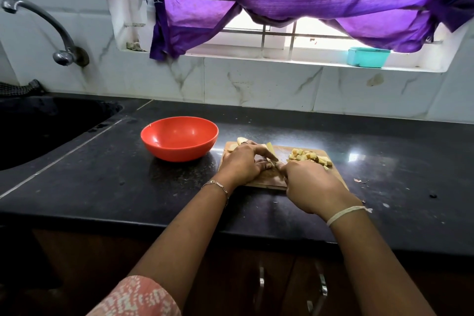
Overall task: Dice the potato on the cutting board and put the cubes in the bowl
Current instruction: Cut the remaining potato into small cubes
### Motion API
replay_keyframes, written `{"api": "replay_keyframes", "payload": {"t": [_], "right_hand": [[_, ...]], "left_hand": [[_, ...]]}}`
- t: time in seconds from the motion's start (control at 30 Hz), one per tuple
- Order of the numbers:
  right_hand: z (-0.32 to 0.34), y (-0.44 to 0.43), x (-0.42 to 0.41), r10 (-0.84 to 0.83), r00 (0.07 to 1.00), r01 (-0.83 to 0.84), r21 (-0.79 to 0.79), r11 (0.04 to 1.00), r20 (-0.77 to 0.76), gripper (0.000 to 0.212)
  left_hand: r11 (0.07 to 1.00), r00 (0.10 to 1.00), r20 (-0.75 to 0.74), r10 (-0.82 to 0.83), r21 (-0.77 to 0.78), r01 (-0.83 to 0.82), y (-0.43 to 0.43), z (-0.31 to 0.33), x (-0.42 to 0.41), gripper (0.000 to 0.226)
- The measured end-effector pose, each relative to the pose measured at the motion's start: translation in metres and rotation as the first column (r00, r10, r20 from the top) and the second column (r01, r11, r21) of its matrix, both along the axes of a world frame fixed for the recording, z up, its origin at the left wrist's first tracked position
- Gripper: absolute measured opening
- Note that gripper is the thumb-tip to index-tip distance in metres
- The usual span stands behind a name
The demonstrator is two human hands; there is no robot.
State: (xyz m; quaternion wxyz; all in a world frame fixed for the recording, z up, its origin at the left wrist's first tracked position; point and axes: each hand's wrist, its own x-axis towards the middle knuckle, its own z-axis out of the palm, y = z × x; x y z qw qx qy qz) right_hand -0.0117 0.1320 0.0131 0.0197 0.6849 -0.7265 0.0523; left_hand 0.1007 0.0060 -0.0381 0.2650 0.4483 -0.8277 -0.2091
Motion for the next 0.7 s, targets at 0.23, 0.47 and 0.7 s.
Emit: {"api": "replay_keyframes", "payload": {"t": [0.23,0.47,0.7], "right_hand": [[-0.004,0.005,-0.004,-0.017,1.0,0.017,-0.008,1.0,0.007,0.046],[-0.02,0.018,0.001,0.016,0.999,-0.012,-0.134,0.991,0.033,0.059],[-0.038,0.022,0.014,-0.018,0.997,0.003,-0.189,0.982,-0.078,0.064]], "left_hand": [[0.999,0.999,-0.018,-0.031,0.034,0.032,0.0,0.001,0.0,0.016],[0.992,0.992,-0.049,-0.119,0.042,0.121,0.0,0.001,0.004,0.02],[0.992,0.993,-0.032,-0.114,0.048,0.115,0.001,0.003,0.003,0.02]]}}
